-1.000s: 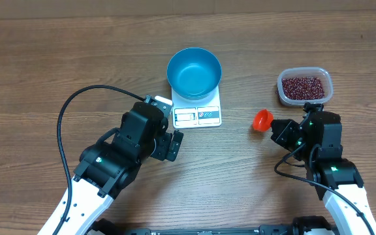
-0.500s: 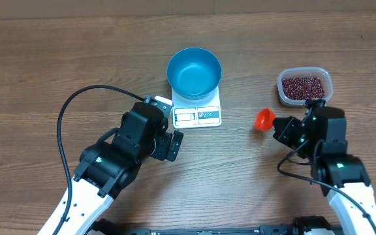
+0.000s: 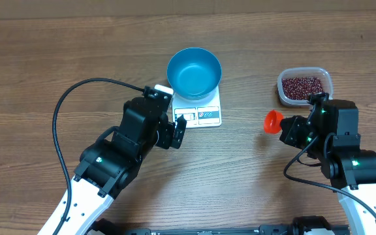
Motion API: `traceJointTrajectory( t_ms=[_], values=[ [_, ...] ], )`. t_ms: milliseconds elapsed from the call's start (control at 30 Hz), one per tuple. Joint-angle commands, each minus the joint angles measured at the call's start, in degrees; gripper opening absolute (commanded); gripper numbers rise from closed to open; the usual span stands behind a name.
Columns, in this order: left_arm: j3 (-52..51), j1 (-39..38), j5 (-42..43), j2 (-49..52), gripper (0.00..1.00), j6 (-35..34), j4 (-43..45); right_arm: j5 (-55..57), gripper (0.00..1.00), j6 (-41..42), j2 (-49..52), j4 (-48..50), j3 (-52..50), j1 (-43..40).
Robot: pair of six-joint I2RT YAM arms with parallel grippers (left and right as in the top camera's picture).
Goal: Scoop item into bowl and weigh 150g on scale
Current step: 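Move the right gripper with the red scoop toward the bean tub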
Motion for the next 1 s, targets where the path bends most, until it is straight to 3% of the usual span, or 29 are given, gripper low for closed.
traceJointTrajectory(
  t_ms=[0,467,700,967],
  values=[
    [-0.07,-0.33,-1.7,0.44,0.99,-0.11,2.71,0.85,0.04,-1.18,-0.31,-0.46,1.9,0.26],
    [-0.09,-0.33,-2.08,0.44,0.99,-0.15,0.81,1.09,0.04,-1.46,-0.31,-1.4,2.25,0.26],
    [-0.09,-0.33,-2.08,0.44,0.99,-0.15,0.15,2.84,0.04,-6.08,0.66,-4.68,9.57,0.26],
    [-0.09,-0.33,-2.08,0.44,0.99,-0.15,0.15,13.79,0.04,-11.96,11.45,-18.43,25.18,0.24]
  ],
)
